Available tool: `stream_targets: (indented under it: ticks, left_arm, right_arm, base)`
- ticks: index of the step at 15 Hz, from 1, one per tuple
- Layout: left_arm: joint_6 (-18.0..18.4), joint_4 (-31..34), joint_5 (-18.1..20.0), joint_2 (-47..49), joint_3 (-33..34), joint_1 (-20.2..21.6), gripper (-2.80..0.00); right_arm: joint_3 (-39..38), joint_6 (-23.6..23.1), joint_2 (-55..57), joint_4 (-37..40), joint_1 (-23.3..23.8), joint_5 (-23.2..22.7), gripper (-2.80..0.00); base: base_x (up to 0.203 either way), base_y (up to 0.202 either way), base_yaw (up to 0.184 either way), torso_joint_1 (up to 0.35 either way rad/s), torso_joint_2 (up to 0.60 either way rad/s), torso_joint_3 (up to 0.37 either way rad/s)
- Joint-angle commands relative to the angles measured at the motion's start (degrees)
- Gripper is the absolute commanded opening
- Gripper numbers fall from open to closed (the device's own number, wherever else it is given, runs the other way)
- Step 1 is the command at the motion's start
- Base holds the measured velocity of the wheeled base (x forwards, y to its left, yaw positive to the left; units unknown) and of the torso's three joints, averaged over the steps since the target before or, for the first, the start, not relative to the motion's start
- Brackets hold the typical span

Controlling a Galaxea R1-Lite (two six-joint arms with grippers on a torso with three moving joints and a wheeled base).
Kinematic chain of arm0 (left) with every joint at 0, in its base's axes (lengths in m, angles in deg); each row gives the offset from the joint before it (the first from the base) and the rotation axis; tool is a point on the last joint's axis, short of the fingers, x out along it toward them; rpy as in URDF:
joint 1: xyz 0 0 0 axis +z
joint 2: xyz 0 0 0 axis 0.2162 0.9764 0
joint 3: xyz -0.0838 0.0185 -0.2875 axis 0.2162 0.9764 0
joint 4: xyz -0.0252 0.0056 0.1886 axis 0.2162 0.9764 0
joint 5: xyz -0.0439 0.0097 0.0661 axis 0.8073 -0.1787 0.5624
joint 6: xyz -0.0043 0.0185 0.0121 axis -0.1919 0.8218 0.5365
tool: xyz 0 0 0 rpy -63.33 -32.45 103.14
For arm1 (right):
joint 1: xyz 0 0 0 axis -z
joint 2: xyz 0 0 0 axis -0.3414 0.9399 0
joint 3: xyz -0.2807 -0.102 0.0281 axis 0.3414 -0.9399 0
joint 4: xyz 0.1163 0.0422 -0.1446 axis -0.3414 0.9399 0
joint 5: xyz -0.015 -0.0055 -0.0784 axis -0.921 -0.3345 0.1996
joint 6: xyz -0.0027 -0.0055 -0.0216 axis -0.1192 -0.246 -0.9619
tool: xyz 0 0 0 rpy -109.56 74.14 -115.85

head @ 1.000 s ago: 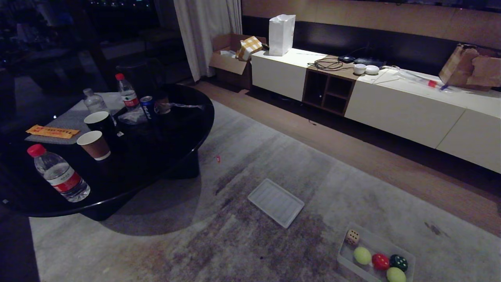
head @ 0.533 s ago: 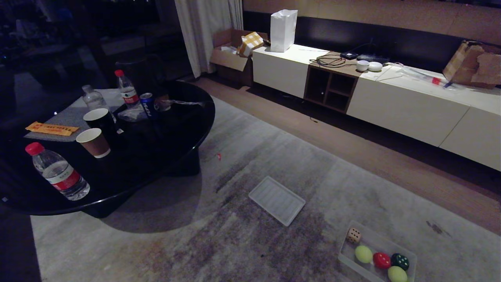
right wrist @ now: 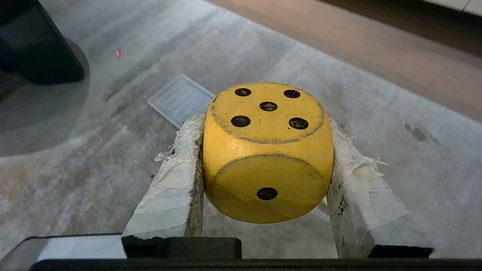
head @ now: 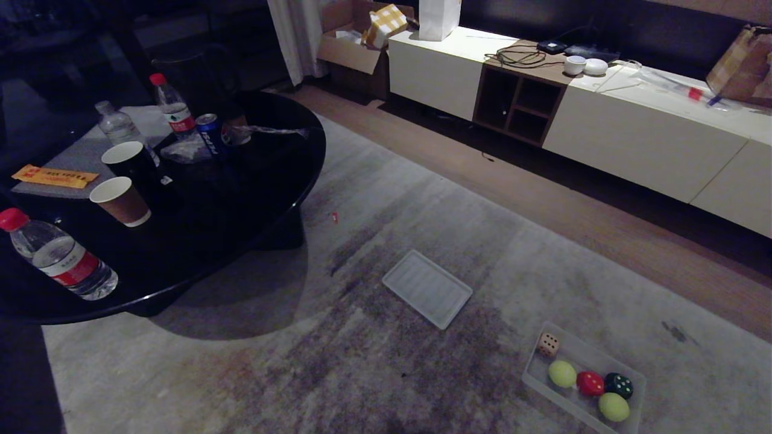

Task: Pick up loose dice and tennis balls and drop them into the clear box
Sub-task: Put the toys in the box

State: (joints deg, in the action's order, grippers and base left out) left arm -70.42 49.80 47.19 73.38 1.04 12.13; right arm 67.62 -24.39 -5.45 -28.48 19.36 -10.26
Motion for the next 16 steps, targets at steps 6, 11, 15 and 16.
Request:
stream_targets:
  ticks: [6,11,15,16]
  left_arm:
    - [0.5,0.0,0.1,0.1,0.1,0.0,-2.8]
    - [0.6,0.0,0.1,0.1,0.1,0.0,-2.8]
    - [0.6,0.0,0.1,0.1,0.1,0.0,-2.8]
    - [0.6,0.0,0.1,0.1,0.1,0.0,-2.8]
  right_arm:
    - [-0.1,0.1,0.1,0.0,0.0,0.1,-2.8]
    - [0.0,0.1,0.1,0.0,0.0,0.1,-2.8]
    - [-0.1,0.1,0.1,0.0,0.0,0.1,-2.8]
    - [-0.1,0.1,0.1,0.0,0.0,0.1,-2.8]
  base:
    - [0.0,0.0,0.0,0.003,0.0,-0.199]
    - [0.0,0.0,0.0,0.003,0.0,-0.201]
    - [0.0,0.0,0.0,0.002,0.0,-0.199]
    - [0.0,0.0,0.0,0.002,0.0,-0.198]
